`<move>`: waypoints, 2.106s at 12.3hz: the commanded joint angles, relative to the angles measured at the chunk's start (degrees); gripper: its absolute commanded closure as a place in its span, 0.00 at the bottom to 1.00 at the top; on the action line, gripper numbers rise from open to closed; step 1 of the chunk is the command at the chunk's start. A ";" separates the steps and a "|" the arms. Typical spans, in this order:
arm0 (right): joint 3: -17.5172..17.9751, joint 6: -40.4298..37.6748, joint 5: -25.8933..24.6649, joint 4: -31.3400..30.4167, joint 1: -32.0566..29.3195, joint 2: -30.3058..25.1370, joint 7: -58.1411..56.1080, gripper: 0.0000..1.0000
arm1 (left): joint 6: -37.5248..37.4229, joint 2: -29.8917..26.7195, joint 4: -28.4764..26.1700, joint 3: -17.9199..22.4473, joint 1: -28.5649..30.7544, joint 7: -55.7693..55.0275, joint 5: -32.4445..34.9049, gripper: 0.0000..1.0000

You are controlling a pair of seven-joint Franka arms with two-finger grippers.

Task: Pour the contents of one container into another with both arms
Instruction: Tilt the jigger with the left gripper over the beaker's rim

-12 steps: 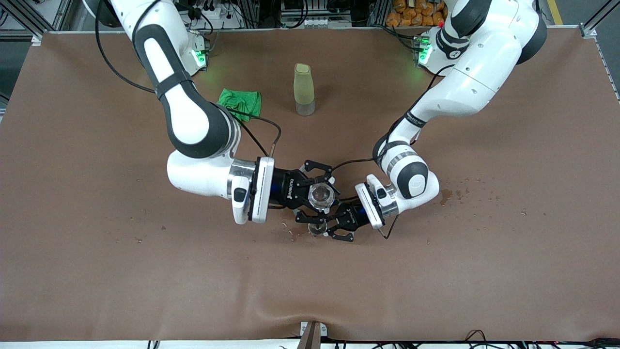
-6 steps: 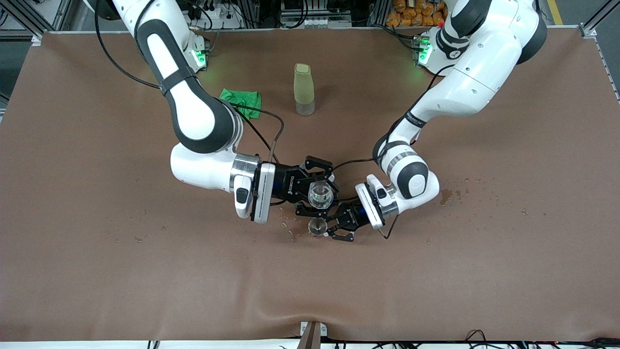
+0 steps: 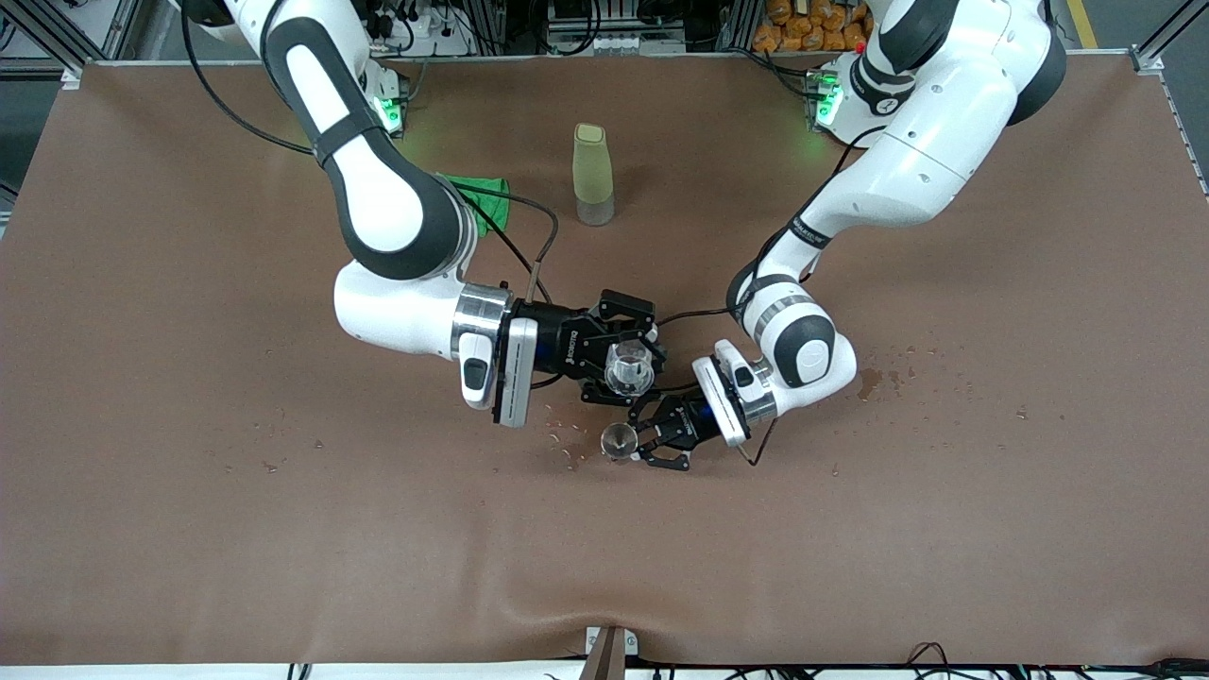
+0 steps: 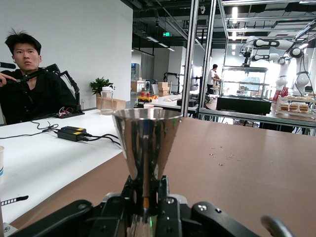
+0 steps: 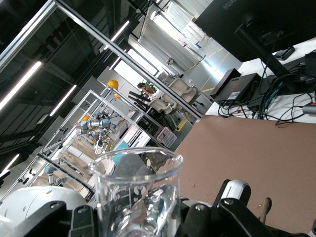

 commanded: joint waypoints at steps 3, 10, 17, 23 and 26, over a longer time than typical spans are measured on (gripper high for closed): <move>-0.16 1.94 1.22 -3.21 0.88 -2.58 4.60 1.00 | 0.70 0.27 1.05 -0.01 -0.56 -0.28 -1.08 1.00; 0.02 1.41 1.22 -3.03 0.79 -3.01 15.57 1.00 | 0.70 0.27 0.96 -0.01 -0.64 -0.28 -1.17 1.00; 0.02 0.88 1.22 -3.12 0.53 -3.02 18.93 1.00 | 0.70 0.18 0.87 -0.01 -0.12 0.16 -0.82 1.00; -0.07 0.88 5.00 -3.12 0.26 -2.84 18.84 1.00 | 0.70 0.27 0.87 -0.01 -0.20 0.16 -0.91 1.00; -0.07 0.88 5.70 -3.12 0.00 -2.75 18.84 1.00 | 0.70 0.27 0.87 -0.01 -0.03 0.33 -0.73 1.00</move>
